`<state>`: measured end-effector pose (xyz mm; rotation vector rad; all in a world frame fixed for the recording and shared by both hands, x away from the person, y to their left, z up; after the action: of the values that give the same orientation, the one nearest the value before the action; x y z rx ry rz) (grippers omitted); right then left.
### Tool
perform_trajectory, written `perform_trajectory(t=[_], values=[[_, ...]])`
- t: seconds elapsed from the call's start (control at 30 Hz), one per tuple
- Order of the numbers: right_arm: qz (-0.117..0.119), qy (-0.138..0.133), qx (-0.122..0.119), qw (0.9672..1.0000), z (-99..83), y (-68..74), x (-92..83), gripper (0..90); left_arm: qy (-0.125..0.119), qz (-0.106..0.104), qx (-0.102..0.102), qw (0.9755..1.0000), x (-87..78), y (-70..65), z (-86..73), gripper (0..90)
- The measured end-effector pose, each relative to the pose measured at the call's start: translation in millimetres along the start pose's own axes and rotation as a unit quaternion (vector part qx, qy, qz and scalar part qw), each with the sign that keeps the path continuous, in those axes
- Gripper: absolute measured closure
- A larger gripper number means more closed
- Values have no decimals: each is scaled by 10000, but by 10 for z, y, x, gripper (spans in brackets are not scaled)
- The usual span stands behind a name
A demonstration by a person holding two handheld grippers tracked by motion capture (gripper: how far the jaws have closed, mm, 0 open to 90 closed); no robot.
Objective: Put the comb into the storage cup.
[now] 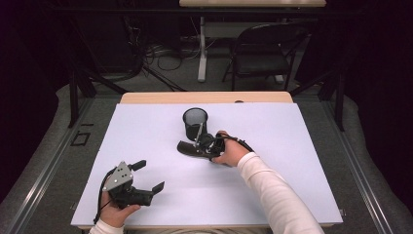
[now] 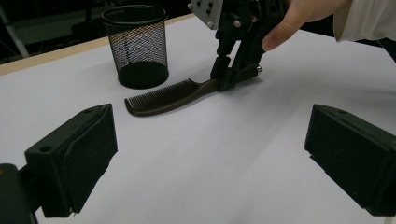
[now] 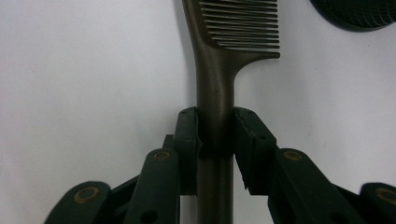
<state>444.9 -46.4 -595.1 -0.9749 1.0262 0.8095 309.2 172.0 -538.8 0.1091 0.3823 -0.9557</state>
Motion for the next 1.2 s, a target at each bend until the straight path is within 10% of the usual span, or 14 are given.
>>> perform_trajectory(t=[1.2], values=[[-100, -30, -185, 9998, 1, 17, 2, 729, 3, 33, -3, 10000, 0, 9, -4, 24]])
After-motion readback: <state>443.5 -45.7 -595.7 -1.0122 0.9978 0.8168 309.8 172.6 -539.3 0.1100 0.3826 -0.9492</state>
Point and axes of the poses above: each handheld gripper's, and its own axes: x roughly forward along the jaws, z roughly out of its top, y roughly to its left, the point moved 7 cm from there along x, roughly forward along the jaws, and after that the axes turned 6 degrees about -z, right-handed, at the moved point
